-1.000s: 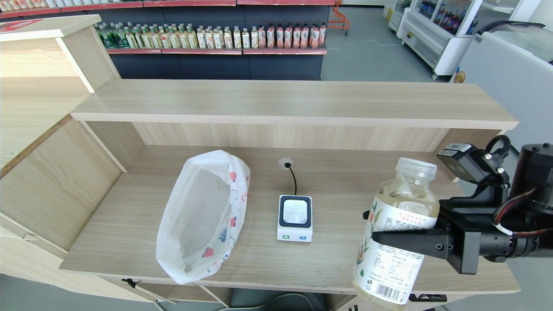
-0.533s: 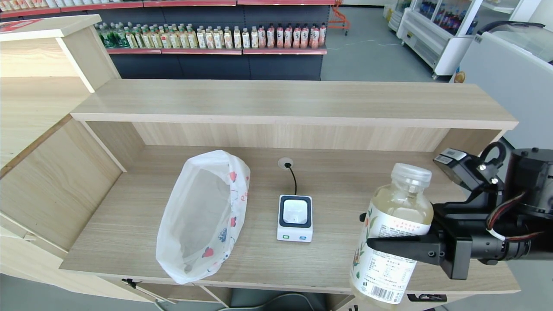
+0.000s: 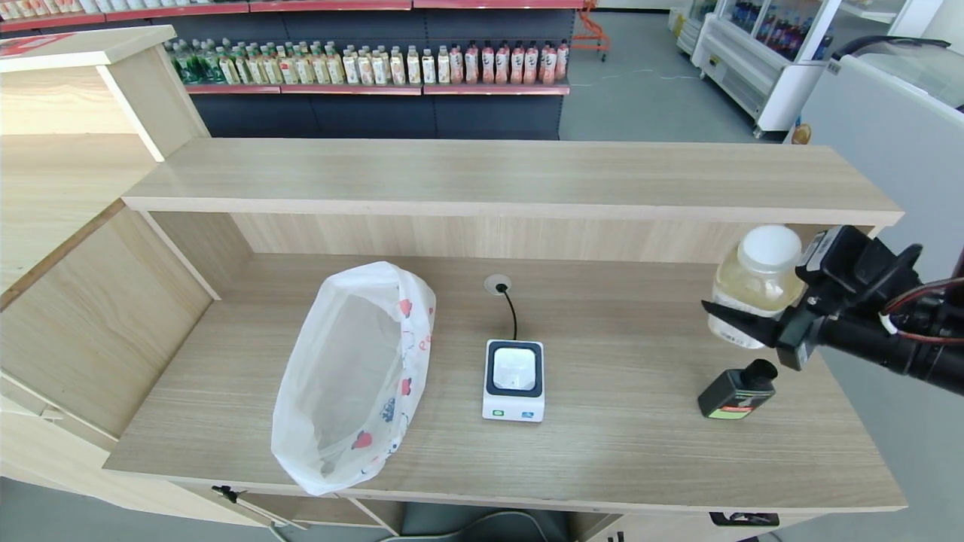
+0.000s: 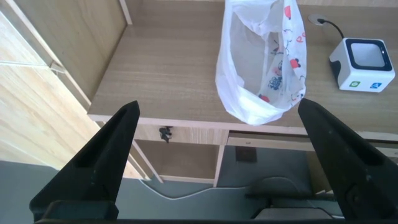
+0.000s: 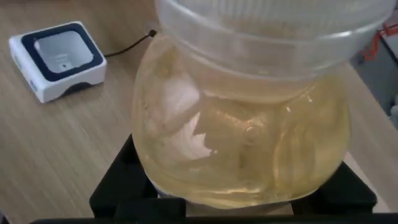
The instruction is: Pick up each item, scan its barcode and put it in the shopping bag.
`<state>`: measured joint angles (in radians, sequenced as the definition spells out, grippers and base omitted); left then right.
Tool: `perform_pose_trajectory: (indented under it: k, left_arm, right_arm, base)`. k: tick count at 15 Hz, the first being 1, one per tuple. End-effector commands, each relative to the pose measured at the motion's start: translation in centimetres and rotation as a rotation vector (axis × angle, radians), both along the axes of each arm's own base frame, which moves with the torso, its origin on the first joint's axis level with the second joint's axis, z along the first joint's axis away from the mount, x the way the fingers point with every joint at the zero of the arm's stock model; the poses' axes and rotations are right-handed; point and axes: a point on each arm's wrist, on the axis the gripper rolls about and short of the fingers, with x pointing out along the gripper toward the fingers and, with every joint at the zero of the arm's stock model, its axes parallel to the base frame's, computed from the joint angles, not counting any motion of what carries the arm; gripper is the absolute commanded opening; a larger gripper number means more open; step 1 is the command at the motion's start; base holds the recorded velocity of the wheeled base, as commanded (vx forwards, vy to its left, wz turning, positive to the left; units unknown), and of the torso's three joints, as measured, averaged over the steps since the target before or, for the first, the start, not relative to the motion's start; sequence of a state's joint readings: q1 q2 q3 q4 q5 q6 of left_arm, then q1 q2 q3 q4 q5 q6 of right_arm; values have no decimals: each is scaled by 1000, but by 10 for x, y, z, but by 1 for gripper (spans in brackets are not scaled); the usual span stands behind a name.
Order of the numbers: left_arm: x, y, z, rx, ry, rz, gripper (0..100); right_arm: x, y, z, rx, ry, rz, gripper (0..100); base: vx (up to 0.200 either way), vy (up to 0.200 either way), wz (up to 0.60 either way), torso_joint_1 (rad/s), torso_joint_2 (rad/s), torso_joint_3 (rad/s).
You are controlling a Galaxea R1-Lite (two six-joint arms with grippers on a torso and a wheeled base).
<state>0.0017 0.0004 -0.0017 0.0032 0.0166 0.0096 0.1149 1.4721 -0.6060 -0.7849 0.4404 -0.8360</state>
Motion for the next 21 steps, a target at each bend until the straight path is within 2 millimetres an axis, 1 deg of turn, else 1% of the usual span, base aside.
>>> perform_pose_trajectory:
  k: [1, 2, 4, 8, 11, 14, 15, 17, 20, 21]
  left_arm:
    - [0, 0, 0, 0, 1, 0, 100]
    - [0, 0, 0, 0, 0, 0, 100]
    - [0, 0, 0, 0, 0, 0, 100]
    - [0, 0, 0, 1, 0, 0, 100]
    - [0, 0, 0, 0, 1, 0, 100]
    - [0, 0, 0, 0, 0, 0, 100]
    - [0, 0, 0, 0, 0, 0, 100]
    - [0, 0, 0, 0, 0, 0, 100]
    - [0, 0, 0, 0, 0, 0, 100]
    - [0, 0, 0, 0, 0, 0, 100]
  right_arm:
    - [3, -13, 20, -81, -140, -49, 0]
    - [1, -15, 31, -152, -229, -60, 0]
    - [-3, -14, 34, -170, -250, -59, 0]
    - [-19, -12, 12, -212, -206, -33, 0]
    - [-25, -13, 13, -212, -213, -40, 0]
    - [-16, -13, 20, -200, -223, -42, 0]
    - [-14, -13, 20, -171, -206, -45, 0]
    - [-11, -12, 19, -106, -161, -40, 0]
    - [-2, -13, 15, -104, -141, -46, 0]
    - [3, -18, 11, -110, -121, -76, 0]
  base:
    - [0, 0, 0, 0, 0, 0]
    - [0, 0, 0, 0, 0, 0]
    - [0, 0, 0, 0, 0, 0]
    - [0, 0, 0, 0, 0, 0]
    - [0, 0, 0, 0, 0, 0]
    - [0, 200, 0, -2, -4, 2]
    - [0, 200, 0, -12, -17, 7]
    - [0, 200, 0, 17, 7, -5]
    - [0, 200, 0, -6, -1, 9]
    - [0, 200, 0, 12, 7, 2]
